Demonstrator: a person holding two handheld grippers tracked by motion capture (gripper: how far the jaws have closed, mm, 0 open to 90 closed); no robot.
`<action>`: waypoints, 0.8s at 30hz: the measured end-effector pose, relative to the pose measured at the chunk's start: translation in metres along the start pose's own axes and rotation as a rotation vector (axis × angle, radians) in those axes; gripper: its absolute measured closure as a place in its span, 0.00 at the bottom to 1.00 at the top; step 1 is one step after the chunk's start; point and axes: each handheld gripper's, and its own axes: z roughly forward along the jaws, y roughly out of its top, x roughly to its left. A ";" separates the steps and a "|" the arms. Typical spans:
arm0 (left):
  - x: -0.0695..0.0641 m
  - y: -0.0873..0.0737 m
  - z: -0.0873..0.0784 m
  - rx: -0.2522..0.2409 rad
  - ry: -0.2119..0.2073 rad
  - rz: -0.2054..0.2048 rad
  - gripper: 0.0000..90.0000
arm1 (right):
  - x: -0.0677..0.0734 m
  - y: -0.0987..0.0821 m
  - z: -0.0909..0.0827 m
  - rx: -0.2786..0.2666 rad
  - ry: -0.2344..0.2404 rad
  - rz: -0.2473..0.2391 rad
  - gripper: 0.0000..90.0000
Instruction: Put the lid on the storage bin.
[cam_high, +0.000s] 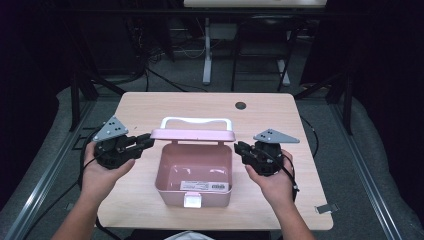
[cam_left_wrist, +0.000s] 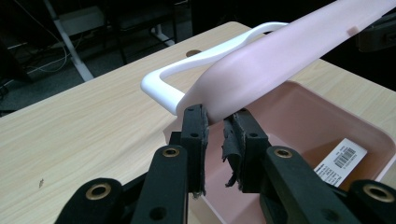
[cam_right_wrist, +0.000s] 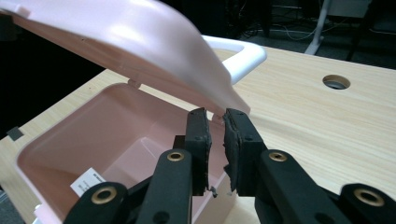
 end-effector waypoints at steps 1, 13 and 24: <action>0.000 0.000 -0.001 0.002 -0.002 0.002 0.86 | -0.001 0.001 0.000 0.007 -0.004 -0.003 0.88; -0.004 -0.001 -0.004 0.003 0.001 0.009 0.85 | -0.005 0.012 -0.010 -0.019 -0.009 0.012 0.87; -0.009 -0.011 -0.008 0.008 -0.013 0.013 0.84 | -0.006 0.015 -0.010 -0.019 -0.014 -0.001 0.80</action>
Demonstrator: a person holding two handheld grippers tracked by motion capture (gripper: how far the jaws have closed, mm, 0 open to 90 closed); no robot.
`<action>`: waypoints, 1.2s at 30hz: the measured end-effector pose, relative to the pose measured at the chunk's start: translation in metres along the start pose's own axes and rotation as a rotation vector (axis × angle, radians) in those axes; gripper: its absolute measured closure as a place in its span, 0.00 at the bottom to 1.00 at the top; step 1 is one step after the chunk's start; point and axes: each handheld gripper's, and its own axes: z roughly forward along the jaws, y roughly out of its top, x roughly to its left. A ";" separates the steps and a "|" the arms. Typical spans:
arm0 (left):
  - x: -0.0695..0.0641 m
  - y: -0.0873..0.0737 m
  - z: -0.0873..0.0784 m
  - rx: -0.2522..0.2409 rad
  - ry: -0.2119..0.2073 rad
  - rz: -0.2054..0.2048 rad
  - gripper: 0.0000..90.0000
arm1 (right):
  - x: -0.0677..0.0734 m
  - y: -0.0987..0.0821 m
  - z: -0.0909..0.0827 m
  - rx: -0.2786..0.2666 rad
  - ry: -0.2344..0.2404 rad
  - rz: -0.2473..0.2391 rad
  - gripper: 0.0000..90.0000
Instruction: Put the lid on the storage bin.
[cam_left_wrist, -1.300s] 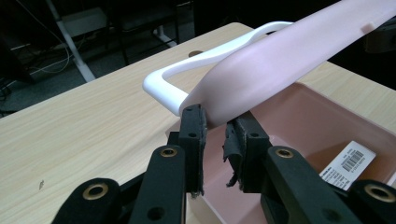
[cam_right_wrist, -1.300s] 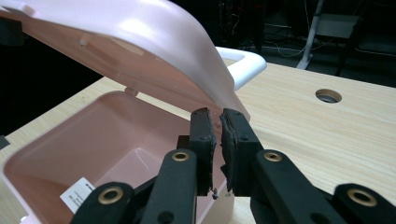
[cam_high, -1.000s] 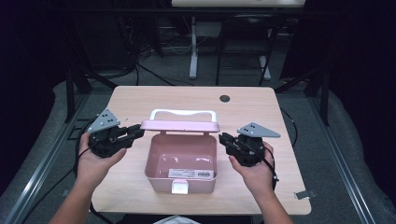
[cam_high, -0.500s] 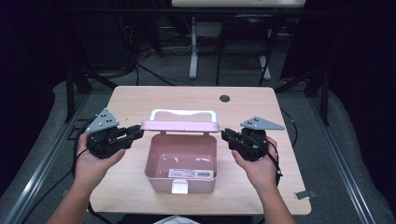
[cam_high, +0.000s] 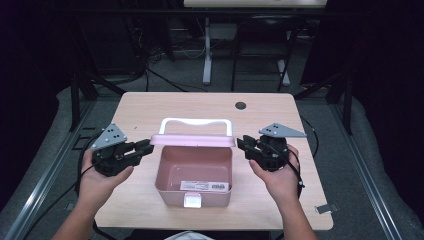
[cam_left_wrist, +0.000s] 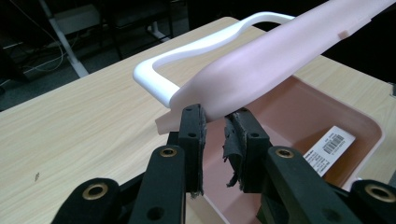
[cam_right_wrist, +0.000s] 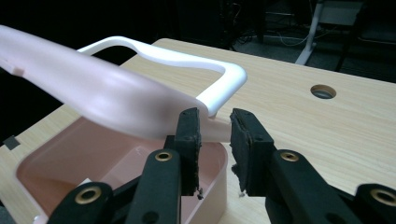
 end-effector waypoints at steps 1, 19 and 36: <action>0.000 -0.001 0.000 0.000 -0.006 -0.005 0.84 | 0.000 0.001 0.000 0.003 0.007 0.003 0.79; -0.001 -0.013 -0.003 -0.003 -0.045 -0.011 0.81 | -0.007 0.008 0.004 0.006 0.013 0.009 0.60; -0.005 -0.023 -0.003 -0.003 -0.057 -0.008 0.78 | -0.015 0.001 0.005 0.047 0.005 0.026 0.54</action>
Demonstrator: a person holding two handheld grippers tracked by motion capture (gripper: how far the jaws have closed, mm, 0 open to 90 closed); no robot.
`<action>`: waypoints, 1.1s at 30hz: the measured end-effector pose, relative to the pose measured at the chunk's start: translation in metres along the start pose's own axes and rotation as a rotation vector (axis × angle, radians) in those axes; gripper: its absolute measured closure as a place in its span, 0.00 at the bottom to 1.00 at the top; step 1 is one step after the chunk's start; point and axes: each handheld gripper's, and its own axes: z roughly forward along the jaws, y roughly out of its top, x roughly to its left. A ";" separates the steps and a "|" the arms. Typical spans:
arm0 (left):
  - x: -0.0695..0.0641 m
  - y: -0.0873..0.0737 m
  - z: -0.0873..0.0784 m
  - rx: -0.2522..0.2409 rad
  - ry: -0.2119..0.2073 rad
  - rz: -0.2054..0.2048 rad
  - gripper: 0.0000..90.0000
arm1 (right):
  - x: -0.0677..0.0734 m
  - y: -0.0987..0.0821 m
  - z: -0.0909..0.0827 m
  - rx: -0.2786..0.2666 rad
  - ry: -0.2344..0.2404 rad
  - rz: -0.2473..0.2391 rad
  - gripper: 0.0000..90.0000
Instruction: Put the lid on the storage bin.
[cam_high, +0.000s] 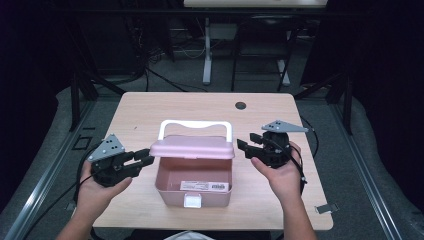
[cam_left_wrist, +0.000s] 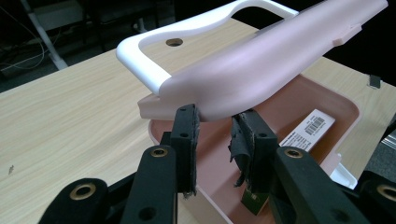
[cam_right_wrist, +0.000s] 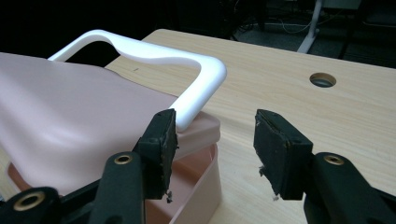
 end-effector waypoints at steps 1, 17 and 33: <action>-0.001 -0.001 0.000 0.001 -0.003 -0.001 0.78 | 0.000 0.000 0.000 0.004 0.000 0.001 0.54; -0.005 -0.017 -0.001 0.016 -0.022 -0.003 0.78 | 0.001 -0.003 0.001 0.021 0.009 -0.011 0.53; -0.010 -0.037 0.002 0.013 -0.021 -0.002 0.79 | 0.000 -0.005 0.002 0.024 -0.012 -0.012 0.52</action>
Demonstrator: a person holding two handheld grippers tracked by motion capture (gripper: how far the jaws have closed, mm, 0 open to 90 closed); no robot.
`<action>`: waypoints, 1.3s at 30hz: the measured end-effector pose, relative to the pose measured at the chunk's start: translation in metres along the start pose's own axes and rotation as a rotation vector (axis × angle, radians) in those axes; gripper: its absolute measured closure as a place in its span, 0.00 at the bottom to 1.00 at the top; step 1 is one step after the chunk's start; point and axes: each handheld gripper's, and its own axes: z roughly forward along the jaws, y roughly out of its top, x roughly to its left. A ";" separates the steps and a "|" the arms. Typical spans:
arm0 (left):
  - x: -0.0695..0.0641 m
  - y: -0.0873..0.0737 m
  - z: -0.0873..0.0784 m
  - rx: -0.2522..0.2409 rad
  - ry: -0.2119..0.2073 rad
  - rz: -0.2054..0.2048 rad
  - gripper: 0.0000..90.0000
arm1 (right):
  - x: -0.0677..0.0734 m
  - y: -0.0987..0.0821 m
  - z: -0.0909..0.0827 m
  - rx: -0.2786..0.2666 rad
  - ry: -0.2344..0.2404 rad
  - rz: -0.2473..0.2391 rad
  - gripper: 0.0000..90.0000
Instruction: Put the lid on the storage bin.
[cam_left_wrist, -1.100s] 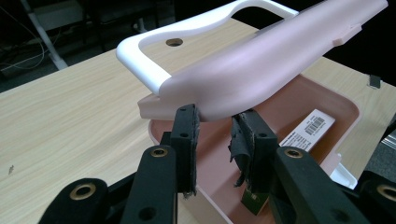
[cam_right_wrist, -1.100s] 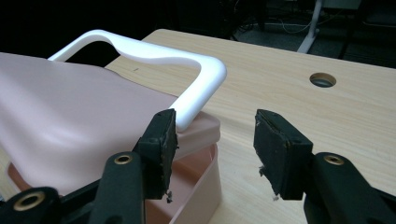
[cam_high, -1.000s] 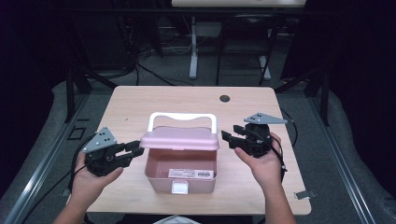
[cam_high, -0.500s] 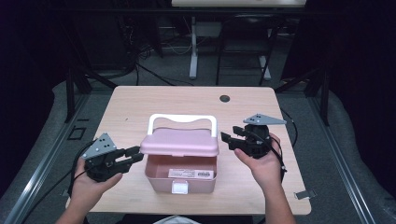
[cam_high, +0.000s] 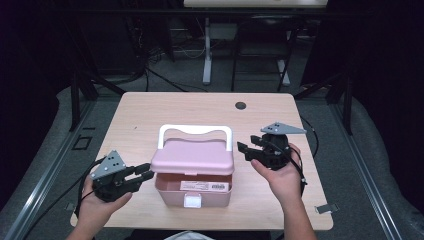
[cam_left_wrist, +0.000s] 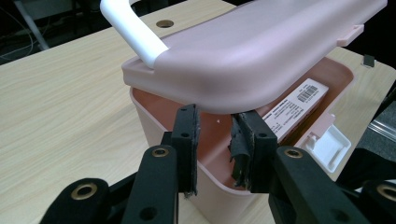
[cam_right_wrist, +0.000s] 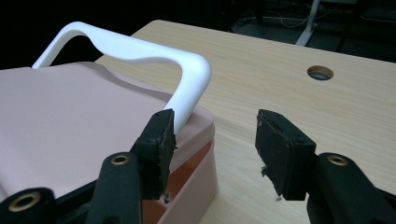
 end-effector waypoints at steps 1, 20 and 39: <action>-0.001 -0.001 0.000 -0.004 0.000 -0.008 0.79 | 0.000 0.000 0.001 0.004 0.003 -0.002 0.52; -0.003 -0.022 0.005 0.020 -0.021 -0.002 0.80 | 0.004 -0.004 0.007 0.029 0.005 -0.021 0.54; -0.005 -0.036 0.008 0.047 -0.032 -0.014 0.81 | 0.004 -0.006 0.010 0.033 0.014 -0.012 0.54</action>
